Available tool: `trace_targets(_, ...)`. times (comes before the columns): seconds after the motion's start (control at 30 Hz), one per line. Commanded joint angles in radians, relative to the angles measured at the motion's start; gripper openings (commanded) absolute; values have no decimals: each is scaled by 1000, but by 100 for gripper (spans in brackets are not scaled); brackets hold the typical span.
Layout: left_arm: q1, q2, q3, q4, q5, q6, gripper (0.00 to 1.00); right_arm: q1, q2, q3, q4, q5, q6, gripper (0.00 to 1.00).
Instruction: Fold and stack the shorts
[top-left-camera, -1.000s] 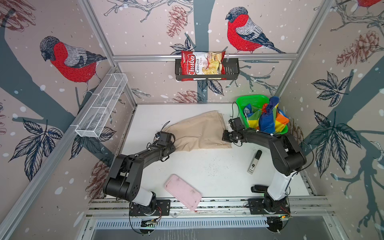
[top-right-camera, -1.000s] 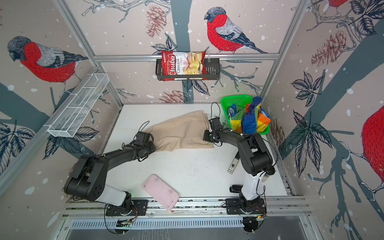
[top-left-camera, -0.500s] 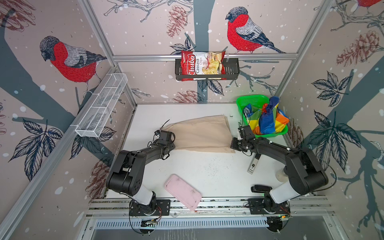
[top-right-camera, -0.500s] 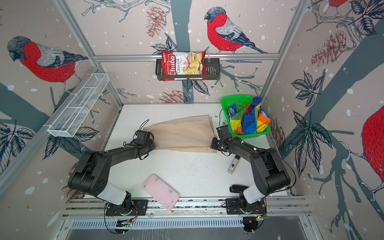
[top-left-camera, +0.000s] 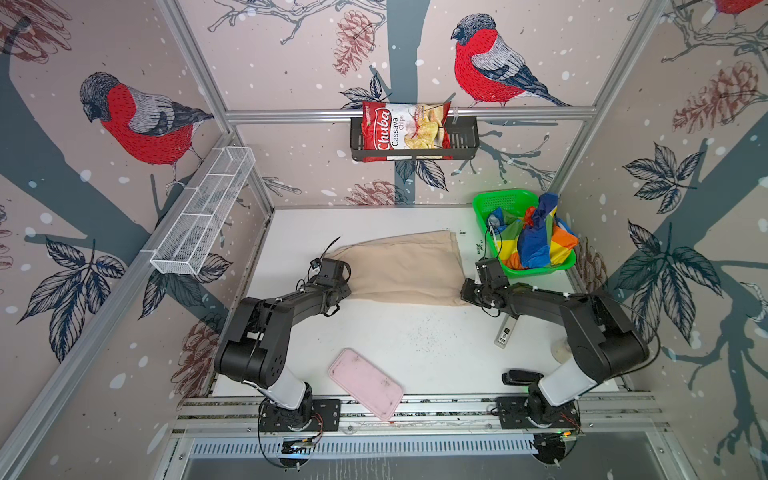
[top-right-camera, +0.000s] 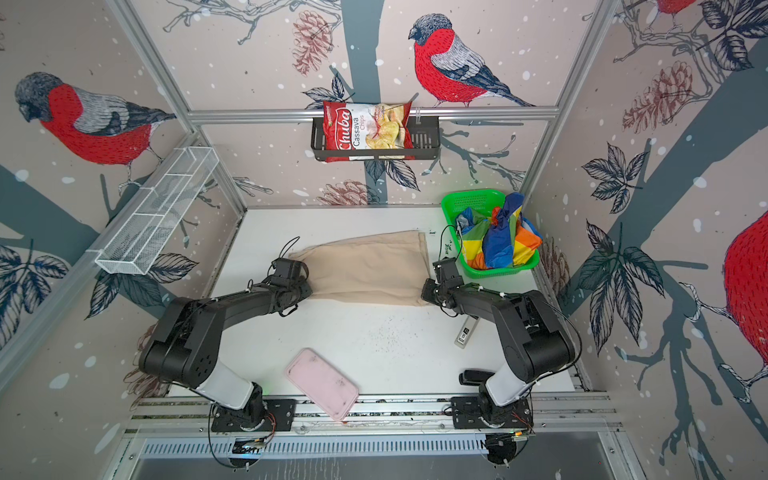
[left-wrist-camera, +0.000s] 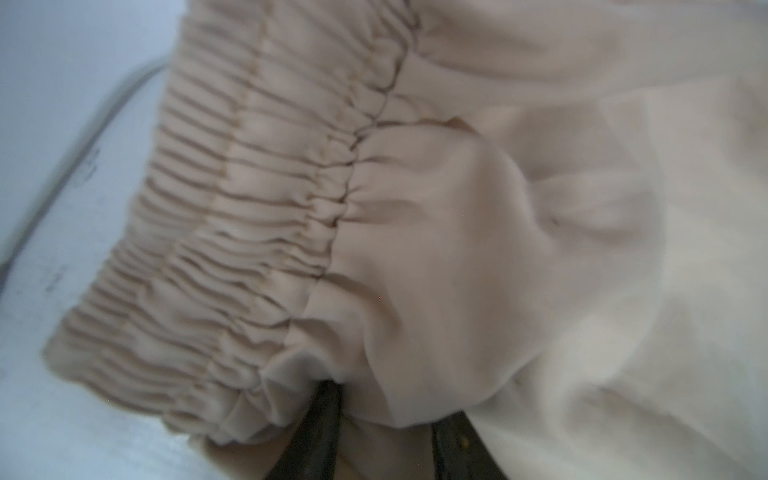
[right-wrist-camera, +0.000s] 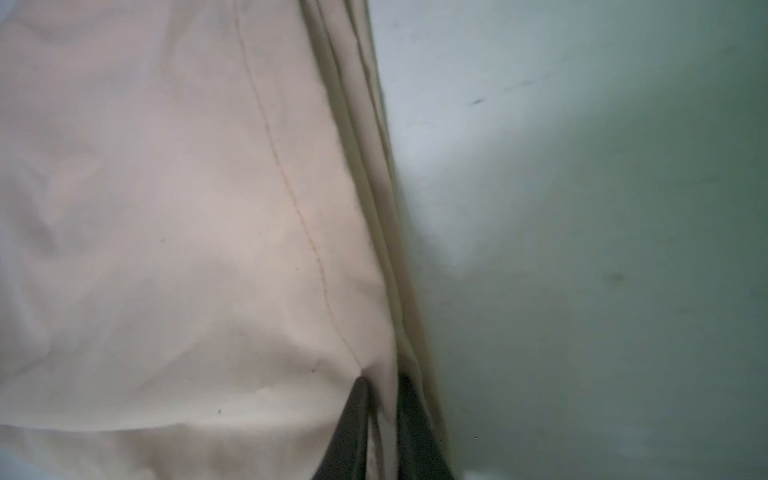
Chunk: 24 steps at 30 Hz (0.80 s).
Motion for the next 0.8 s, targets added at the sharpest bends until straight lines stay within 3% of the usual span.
trace_targets(0.0, 2, -43, 22, -119, 41, 7, 44, -15, -37, 36, -220, 146, -32, 23)
trace_targets(0.13, 1, -155, 51, -170, 116, 0, 53, -21, -76, 159, -293, 191, -63, 56)
trace_targets(0.2, 4, -217, 63, -206, 139, -4, 56, 14, -96, 229, -317, 231, -76, 65)
trace_targets(0.33, 27, -372, 63, -254, 132, -20, 61, 197, -83, 401, -330, 390, -141, 76)
trace_targets(0.47, 142, -520, -4, -254, 110, -21, 58, 426, 4, 494, -162, 485, -294, 88)
trace_targets(0.63, 288, -617, -12, -339, 138, -6, 65, 612, 234, 630, -7, 430, -466, 100)
trace_targets(0.77, 360, -620, -6, -380, 192, 25, 66, 644, 446, 763, -42, 376, -436, 100)
